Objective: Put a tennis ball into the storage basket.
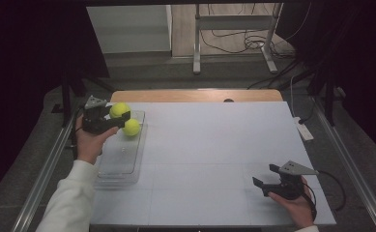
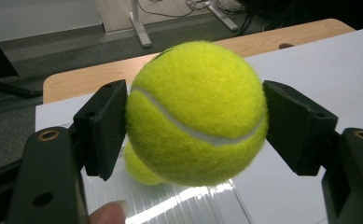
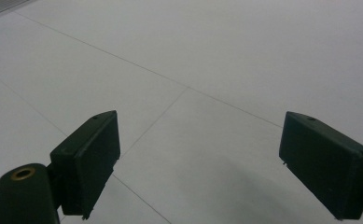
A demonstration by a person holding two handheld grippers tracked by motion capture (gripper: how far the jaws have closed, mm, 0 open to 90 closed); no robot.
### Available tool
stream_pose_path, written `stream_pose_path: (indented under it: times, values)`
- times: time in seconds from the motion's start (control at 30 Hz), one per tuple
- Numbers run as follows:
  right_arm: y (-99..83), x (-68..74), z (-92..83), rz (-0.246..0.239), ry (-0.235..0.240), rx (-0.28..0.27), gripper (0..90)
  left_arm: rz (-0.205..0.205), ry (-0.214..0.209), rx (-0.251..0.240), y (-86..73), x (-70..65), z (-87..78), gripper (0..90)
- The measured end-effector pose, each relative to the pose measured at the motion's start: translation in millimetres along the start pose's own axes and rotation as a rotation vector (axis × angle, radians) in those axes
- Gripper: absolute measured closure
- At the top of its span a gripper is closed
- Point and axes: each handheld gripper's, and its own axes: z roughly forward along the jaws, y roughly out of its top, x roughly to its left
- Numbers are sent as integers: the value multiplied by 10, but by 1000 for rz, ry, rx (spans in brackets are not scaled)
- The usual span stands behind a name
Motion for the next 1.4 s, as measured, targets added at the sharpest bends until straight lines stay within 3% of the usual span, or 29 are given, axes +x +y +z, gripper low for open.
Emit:
stream_pose_path:
  times: [0.6,1.4]
  values:
    - [-4,-5,1,2,-6,4,130,-52,49,14,-148,270,-58,271]
    - [-6,-5,4,-2,-6,6,130,-59,57,66,-273,295,76,270]
